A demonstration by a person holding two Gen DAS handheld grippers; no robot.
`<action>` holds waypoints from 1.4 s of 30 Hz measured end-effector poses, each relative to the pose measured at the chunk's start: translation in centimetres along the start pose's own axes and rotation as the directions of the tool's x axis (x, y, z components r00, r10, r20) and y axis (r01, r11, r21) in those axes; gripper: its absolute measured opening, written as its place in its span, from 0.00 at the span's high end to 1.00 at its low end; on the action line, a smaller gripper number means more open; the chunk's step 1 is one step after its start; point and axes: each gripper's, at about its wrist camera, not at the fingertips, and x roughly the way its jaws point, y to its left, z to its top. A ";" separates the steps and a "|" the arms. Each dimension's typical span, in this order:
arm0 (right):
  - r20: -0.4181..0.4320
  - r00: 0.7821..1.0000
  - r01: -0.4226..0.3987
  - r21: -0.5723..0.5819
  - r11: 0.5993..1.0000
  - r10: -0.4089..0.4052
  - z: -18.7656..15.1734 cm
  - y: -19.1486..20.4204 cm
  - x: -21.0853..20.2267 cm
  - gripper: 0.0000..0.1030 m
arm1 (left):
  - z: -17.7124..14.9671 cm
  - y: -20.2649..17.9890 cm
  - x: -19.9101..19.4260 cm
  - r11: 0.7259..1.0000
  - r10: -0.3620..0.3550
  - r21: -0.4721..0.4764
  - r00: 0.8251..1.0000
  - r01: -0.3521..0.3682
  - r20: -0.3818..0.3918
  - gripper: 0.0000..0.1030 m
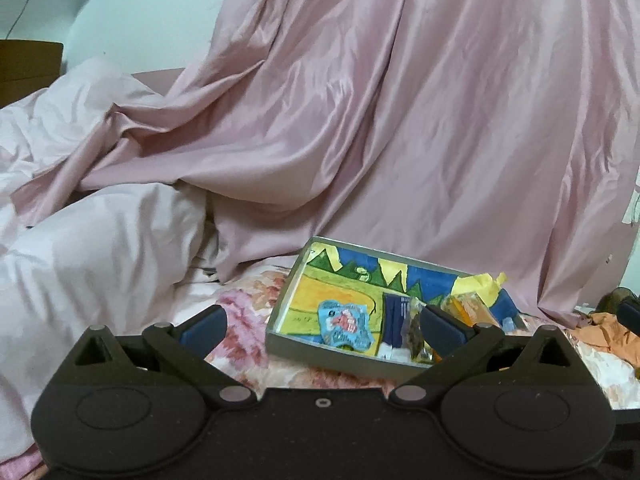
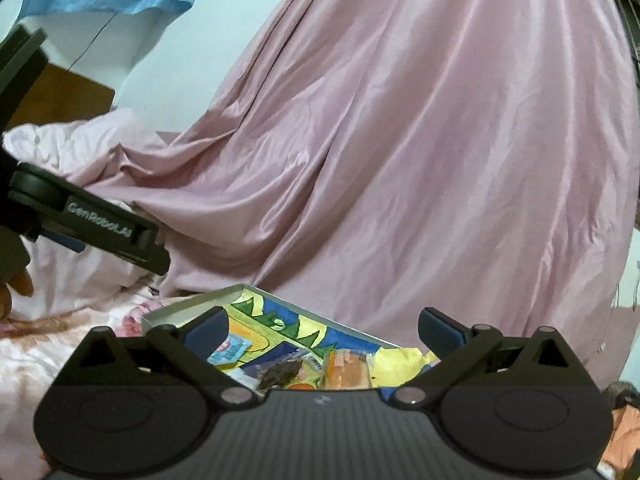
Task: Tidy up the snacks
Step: 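Withdraw both tools from the tray back over the remaining snacks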
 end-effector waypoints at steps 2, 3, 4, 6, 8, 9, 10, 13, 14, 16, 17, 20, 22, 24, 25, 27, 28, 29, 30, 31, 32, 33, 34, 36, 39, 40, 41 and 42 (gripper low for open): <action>-0.004 1.000 0.000 0.014 1.000 0.000 -0.1 0.1 -1.0 0.00 | -0.6 0.2 -1.1 1.000 0.005 0.002 1.000 -0.005 -0.001 0.01; -0.006 1.000 -0.001 0.020 1.000 0.001 -0.2 0.2 -1.5 0.00 | -0.8 0.4 -1.6 1.000 0.008 0.002 1.000 -0.008 -0.001 0.01; -0.008 1.000 -0.003 0.026 1.000 0.003 -0.3 0.2 -2.0 0.00 | -1.2 0.5 -2.1 1.000 0.011 0.001 1.000 -0.011 -0.001 0.01; -0.015 1.000 -0.005 0.037 0.999 0.006 -0.5 0.4 -2.9 0.00 | -1.8 0.9 -3.0 1.000 0.016 -0.003 1.000 -0.016 0.000 0.01; -0.022 1.000 -0.009 0.048 0.999 0.010 -0.8 0.5 -3.8 0.00 | -2.5 1.2 -3.9 1.000 0.021 -0.003 1.000 -0.021 -0.005 0.01; -0.028 1.000 -0.010 0.054 0.999 0.011 -1.0 0.6 -4.2 0.00 | -2.9 1.4 -4.4 1.000 0.024 0.000 1.000 -0.024 -0.009 0.01; -0.035 0.999 -0.008 0.062 0.998 0.011 -1.2 0.7 -4.6 0.00 | -3.3 1.6 -4.7 1.000 0.027 0.001 1.000 -0.027 -0.013 0.01; -0.060 0.998 -0.013 0.085 0.996 0.018 -2.0 0.8 -5.7 0.00 | -4.4 2.1 -5.7 0.999 0.037 -0.002 0.999 -0.037 -0.029 0.01; -0.071 0.997 -0.015 0.092 0.996 0.022 -2.3 0.9 -6.0 0.00 | -4.8 2.3 -6.0 0.999 0.038 -0.003 0.999 -0.039 -0.037 0.01; -0.091 0.995 -0.024 0.102 0.994 0.034 -2.8 1.1 -6.5 0.00 | -5.7 2.5 -6.6 0.999 0.042 -0.003 0.998 -0.043 -0.050 0.01; -0.104 0.994 -0.028 0.108 0.994 0.039 -3.1 1.2 -6.8 0.00 | -6.1 2.7 -6.8 0.999 0.044 -0.002 0.997 -0.044 -0.057 0.01; -0.135 0.990 -0.033 0.116 0.993 0.049 -3.6 1.4 -7.6 0.00 | -7.2 3.1 -7.6 0.999 0.050 -0.007 0.996 -0.051 -0.077 0.01; -0.151 0.987 -0.036 0.121 0.992 0.054 -4.0 1.6 -8.1 0.00 | -7.9 3.3 -8.0 0.998 0.054 -0.007 0.994 -0.055 -0.091 0.01; -0.168 0.984 -0.043 0.127 0.991 0.064 -4.3 1.7 -8.4 0.00 | -8.5 3.4 -8.4 0.998 0.057 -0.003 0.993 -0.058 -0.104 0.01; -0.179 0.981 -0.046 0.130 0.990 0.069 -4.4 1.8 -8.5 0.00 | -8.9 3.5 -8.5 0.998 0.057 -0.001 0.992 -0.058 -0.110 0.01; -0.197 0.977 -0.050 0.133 0.990 0.076 -4.8 1.8 -8.8 0.00 | -9.5 3.4 -8.7 0.998 0.056 0.007 0.991 -0.056 -0.125 0.01; -0.208 0.975 -0.052 0.135 0.990 0.079 -5.0 1.9 -9.0 0.00 | -9.8 3.4 -8.8 0.999 0.054 0.015 0.989 -0.053 -0.135 0.01; -0.220 0.972 -0.054 0.137 0.989 0.084 -5.1 1.9 -9.0 0.00 | -10.2 3.3 -8.9 0.998 0.054 0.023 0.988 -0.051 -0.142 0.01; -0.231 0.969 -0.056 0.141 0.988 0.088 -5.3 1.9 -9.1 0.00 | -10.6 3.2 -8.9 0.998 0.054 0.029 0.987 -0.050 -0.151 0.01; -0.241 0.966 -0.058 0.147 0.988 0.092 -5.5 2.0 -9.2 0.00 | -10.9 3.2 -8.9 0.998 0.053 0.034 0.986 -0.048 -0.160 0.01; -0.252 0.963 -0.061 0.153 0.986 0.098 -5.7 2.0 -9.3 0.00 | -11.2 3.1 -8.9 0.998 0.051 0.038 0.984 -0.045 -0.171 0.01; -0.263 0.959 -0.063 0.158 0.985 0.103 -5.9 2.1 -9.3 0.00 | -11.5 3.0 -8.9 0.998 0.050 0.042 0.982 -0.043 -0.181 0.01; -0.274 0.955 -0.066 0.163 0.984 0.109 -6.1 2.1 -9.3 0.00 | -11.7 3.0 -8.8 0.998 0.049 0.044 0.981 -0.042 -0.190 0.01; -0.291 0.949 -0.069 0.172 0.983 0.117 -6.4 2.1 -9.2 0.00 | -12.3 2.9 -8.7 0.998 0.045 0.047 0.976 -0.035 -0.211 0.01; -0.319 0.940 -0.063 0.191 0.980 0.123 -7.0 2.0 -8.7 0.00 | -13.0 2.7 -8.3 0.998 0.039 0.058 0.969 -0.026 -0.245 0.01; -0.330 0.936 -0.060 0.194 0.979 0.123 -7.2 1.9 -8.5 0.00 | -13.2 2.6 -8.1 0.998 0.040 0.062 0.966 -0.025 -0.254 0.01; -0.342 0.932 -0.057 0.195 0.979 0.122 -7.5 1.9 -8.3 0.00 | -13.4 2.5 -8.0 0.998 0.040 0.067 0.964 -0.023 -0.262 0.01; -0.352 0.928 -0.054 0.196 0.979 0.122 -7.7 1.9 -8.1 0.00 | -13.6 2.5 -7.9 0.997 0.040 0.070 0.962 -0.022 -0.269 0.01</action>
